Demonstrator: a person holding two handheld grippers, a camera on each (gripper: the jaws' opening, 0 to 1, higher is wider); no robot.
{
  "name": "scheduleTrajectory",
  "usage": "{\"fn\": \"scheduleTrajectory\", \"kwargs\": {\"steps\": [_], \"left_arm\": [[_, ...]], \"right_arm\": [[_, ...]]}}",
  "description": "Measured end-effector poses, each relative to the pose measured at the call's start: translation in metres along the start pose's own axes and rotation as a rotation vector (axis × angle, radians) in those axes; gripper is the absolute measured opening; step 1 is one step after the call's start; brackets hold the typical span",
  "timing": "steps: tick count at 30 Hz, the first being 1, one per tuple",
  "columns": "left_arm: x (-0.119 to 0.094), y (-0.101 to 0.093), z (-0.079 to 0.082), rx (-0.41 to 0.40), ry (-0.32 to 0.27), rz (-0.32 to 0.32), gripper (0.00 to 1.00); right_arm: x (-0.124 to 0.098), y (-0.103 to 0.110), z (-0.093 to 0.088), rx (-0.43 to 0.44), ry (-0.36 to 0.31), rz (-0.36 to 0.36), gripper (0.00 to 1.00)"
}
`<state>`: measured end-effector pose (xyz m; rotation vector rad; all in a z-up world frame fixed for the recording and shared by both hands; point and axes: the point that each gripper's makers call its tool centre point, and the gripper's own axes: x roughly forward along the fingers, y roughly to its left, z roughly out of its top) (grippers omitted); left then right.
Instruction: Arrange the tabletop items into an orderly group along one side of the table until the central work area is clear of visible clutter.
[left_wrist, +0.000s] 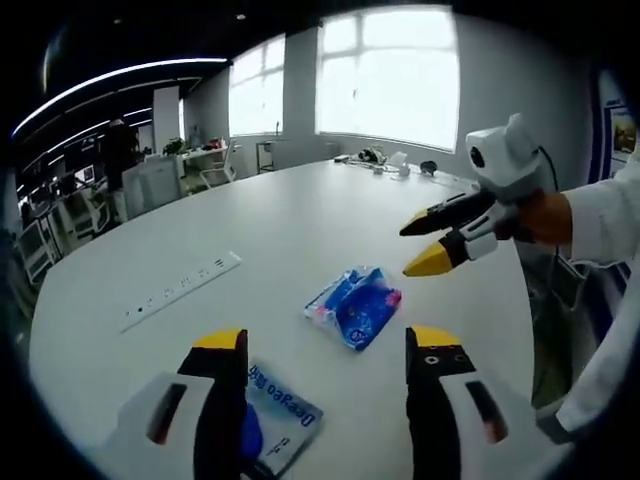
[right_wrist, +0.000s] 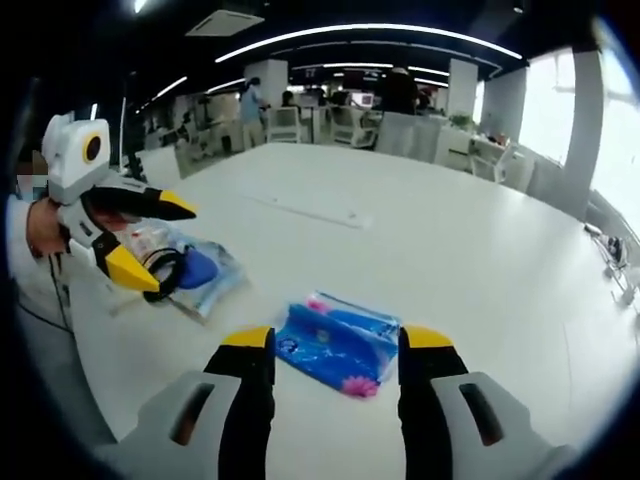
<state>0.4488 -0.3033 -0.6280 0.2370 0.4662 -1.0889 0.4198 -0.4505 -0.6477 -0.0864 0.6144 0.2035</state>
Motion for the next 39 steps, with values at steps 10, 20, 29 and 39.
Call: {"fn": "scheduleTrajectory", "kwargs": {"steps": [10,20,29,39], "left_arm": [[-0.029,0.012,-0.002,0.005,-0.005,0.029,0.68],[-0.063,0.025,-0.009,0.002,-0.008,0.069,0.69],[-0.093,0.038,-0.023,-0.009,-0.001,0.104,0.69],[-0.124,0.05,-0.034,-0.025,-0.001,0.131,0.68]], "right_arm": [[-0.005,0.018,0.016,-0.009,-0.033,0.019,0.51],[-0.005,0.045,0.03,-0.024,-0.055,0.044,0.51],[-0.002,0.077,0.039,-0.04,-0.061,0.077,0.51],[0.005,0.112,0.045,-0.058,-0.057,0.114,0.5]]}}
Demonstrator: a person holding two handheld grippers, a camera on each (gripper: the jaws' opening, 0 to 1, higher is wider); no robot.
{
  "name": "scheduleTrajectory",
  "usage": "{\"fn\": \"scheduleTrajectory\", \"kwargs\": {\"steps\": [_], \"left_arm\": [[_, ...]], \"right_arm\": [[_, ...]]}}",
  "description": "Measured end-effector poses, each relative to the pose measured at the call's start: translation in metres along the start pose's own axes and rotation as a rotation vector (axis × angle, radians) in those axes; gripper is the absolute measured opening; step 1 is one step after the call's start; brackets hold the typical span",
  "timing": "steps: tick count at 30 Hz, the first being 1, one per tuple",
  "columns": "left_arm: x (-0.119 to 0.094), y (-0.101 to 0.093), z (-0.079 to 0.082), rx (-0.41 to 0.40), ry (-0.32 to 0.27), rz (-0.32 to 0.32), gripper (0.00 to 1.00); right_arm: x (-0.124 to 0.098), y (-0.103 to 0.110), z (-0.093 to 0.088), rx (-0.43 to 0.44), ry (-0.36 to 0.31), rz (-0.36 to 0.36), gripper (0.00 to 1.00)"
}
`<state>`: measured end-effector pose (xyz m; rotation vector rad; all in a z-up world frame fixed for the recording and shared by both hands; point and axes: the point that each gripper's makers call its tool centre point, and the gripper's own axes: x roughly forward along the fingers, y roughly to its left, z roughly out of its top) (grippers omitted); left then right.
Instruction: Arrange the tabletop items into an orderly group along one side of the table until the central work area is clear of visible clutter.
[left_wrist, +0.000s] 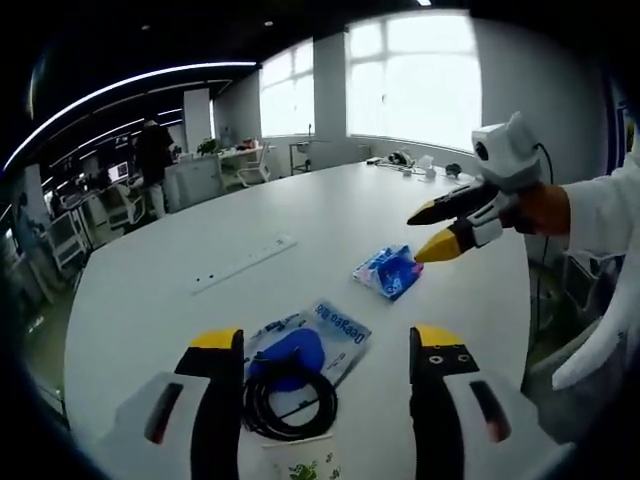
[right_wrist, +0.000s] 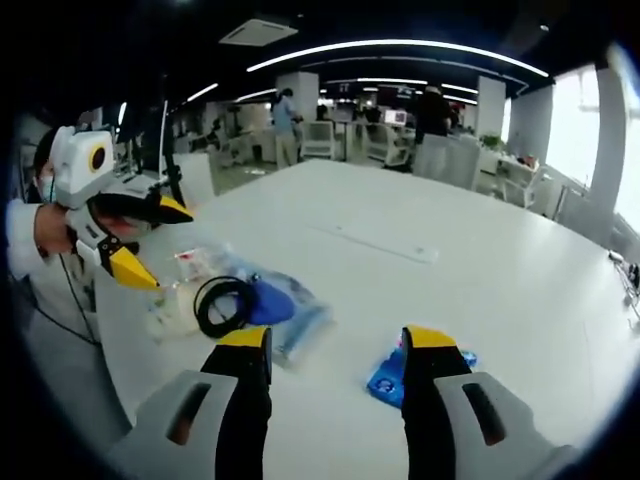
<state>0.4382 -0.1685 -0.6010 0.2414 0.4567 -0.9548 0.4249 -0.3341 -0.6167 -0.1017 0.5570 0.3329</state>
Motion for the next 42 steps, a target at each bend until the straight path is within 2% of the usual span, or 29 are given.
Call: {"fn": "scheduleTrajectory", "kwargs": {"steps": [16,24,32,42], "left_arm": [[-0.039,0.025,-0.027,-0.029,0.009,0.039,0.67],[-0.05,0.036,-0.038,-0.049,0.011,0.054,0.66],[-0.058,0.045,-0.05,-0.071,0.012,0.067,0.65],[-0.067,0.054,-0.063,-0.094,0.008,0.073,0.64]], "right_arm": [[0.03,0.053,0.007,-0.021,0.016,0.058,0.5],[0.046,0.073,0.009,-0.037,0.027,0.087,0.49],[0.069,0.097,0.003,-0.044,0.055,0.123,0.48],[0.09,0.111,-0.006,-0.046,0.088,0.141,0.47]]}}
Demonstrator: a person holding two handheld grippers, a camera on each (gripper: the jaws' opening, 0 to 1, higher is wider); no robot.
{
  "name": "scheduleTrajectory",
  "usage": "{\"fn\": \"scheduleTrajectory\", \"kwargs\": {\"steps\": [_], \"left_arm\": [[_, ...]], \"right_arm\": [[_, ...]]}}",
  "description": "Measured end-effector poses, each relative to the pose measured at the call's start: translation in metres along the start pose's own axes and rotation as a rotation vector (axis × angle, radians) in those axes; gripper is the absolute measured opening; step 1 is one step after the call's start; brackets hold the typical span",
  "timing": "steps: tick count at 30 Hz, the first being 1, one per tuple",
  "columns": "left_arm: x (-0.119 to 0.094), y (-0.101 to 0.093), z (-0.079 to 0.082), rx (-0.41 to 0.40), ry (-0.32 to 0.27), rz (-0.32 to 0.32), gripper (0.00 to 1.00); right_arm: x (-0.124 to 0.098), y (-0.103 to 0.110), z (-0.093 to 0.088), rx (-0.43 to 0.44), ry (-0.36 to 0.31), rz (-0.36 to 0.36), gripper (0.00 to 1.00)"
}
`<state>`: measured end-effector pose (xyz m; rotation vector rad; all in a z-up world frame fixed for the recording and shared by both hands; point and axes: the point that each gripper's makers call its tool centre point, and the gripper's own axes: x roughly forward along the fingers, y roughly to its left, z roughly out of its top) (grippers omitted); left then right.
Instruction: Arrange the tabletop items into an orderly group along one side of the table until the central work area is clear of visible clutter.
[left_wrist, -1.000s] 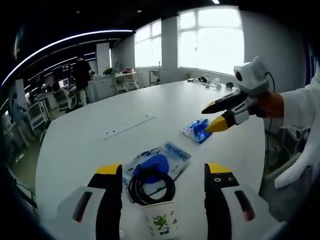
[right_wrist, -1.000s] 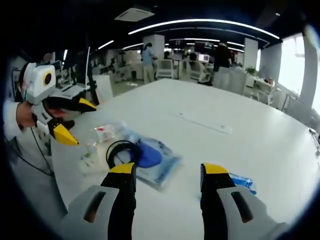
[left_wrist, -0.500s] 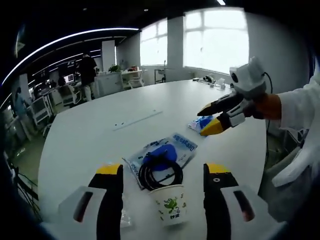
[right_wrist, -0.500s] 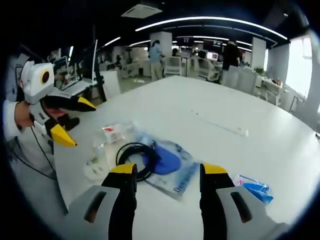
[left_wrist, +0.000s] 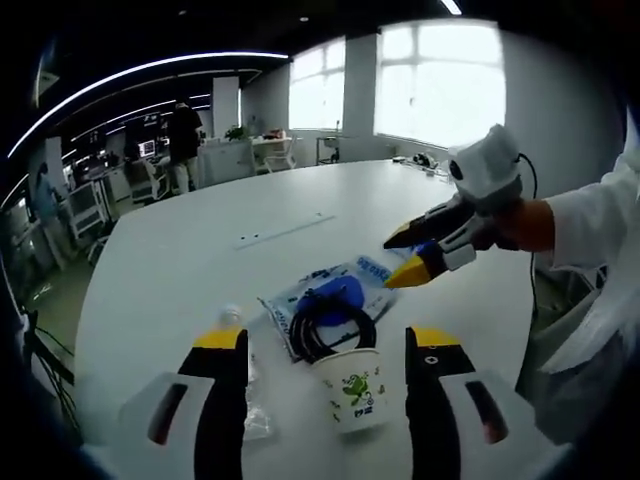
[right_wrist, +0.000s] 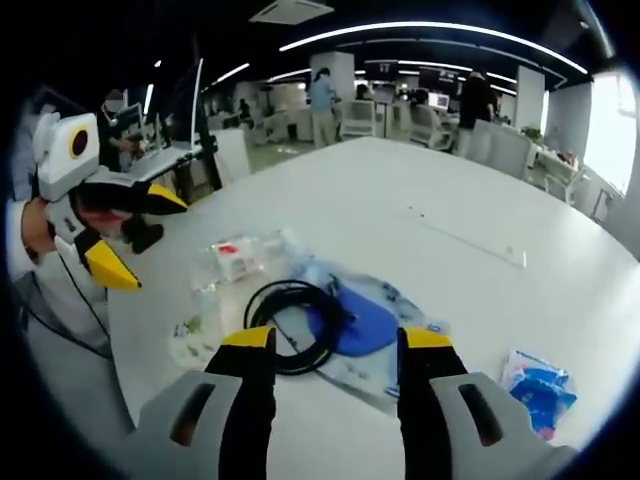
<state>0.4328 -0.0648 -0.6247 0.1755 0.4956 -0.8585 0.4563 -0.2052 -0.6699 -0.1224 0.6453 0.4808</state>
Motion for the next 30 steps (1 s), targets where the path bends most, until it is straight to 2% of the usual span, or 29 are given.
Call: {"fn": "scheduleTrajectory", "kwargs": {"steps": [14,30], "left_arm": [[-0.008,0.017,-0.014,-0.017,0.001,0.001,0.63],[-0.01,0.039,-0.029,-0.05,0.002,0.013,0.62]], "right_arm": [[0.037,0.012,-0.013,0.001,0.058,0.015,0.45],[0.079,0.01,-0.001,-0.056,0.078,0.047,0.43]]}}
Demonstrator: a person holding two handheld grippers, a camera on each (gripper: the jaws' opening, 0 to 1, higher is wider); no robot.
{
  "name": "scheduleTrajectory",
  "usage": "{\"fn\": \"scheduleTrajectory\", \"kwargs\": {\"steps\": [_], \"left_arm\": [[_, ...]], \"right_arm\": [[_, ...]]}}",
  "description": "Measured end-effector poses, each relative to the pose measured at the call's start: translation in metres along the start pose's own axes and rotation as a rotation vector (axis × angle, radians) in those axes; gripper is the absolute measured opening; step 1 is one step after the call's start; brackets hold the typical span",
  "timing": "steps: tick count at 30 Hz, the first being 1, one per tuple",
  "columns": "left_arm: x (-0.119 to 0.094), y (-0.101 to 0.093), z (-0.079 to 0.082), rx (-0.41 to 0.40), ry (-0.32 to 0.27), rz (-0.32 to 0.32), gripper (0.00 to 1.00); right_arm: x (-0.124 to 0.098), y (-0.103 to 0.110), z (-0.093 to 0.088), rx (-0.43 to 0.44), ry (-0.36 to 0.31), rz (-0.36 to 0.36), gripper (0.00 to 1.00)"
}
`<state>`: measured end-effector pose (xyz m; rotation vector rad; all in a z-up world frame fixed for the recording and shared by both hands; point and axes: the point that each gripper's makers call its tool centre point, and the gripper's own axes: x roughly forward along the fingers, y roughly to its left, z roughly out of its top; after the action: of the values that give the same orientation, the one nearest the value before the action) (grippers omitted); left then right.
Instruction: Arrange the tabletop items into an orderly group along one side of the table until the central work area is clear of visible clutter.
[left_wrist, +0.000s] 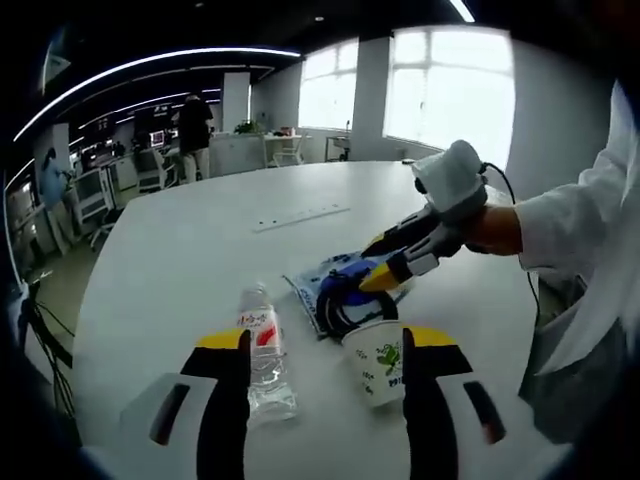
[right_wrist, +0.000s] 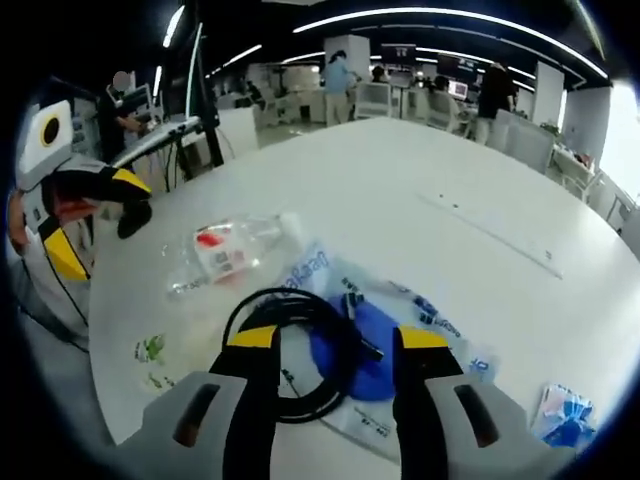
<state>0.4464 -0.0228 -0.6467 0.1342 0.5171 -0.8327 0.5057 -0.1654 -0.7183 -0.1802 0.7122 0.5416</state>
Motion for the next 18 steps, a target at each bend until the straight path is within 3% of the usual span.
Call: {"fn": "scheduleTrajectory", "kwargs": {"steps": [18], "left_arm": [[0.007,0.004,-0.008,-0.036,-0.005,0.006,0.59]], "right_arm": [[0.02,-0.008,-0.01,-0.068,0.06,0.049,0.29]]}}
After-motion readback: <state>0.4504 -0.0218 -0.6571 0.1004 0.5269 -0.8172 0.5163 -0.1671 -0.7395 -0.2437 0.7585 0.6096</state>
